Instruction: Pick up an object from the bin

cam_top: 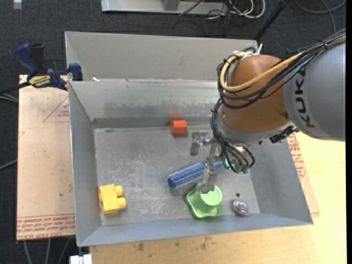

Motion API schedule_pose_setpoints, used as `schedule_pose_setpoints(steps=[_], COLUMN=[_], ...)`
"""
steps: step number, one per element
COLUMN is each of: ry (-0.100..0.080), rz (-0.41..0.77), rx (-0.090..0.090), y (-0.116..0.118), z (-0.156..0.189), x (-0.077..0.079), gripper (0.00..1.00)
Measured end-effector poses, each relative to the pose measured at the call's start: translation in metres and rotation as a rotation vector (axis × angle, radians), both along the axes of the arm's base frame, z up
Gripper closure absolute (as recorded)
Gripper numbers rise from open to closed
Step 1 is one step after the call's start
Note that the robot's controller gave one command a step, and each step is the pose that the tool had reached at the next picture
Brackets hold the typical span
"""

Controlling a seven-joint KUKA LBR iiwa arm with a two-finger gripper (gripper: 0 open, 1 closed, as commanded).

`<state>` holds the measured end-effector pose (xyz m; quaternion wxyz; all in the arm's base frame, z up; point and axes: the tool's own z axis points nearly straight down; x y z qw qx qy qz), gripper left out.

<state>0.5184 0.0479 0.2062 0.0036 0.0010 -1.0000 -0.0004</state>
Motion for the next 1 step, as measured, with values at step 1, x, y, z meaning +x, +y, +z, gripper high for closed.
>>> schedule_pose_setpoints(steps=[1], ry=[-0.002], rz=[0.046], rx=[0.001], y=[-0.0216], z=[-0.1396], x=[0.0166], gripper=[0.00])
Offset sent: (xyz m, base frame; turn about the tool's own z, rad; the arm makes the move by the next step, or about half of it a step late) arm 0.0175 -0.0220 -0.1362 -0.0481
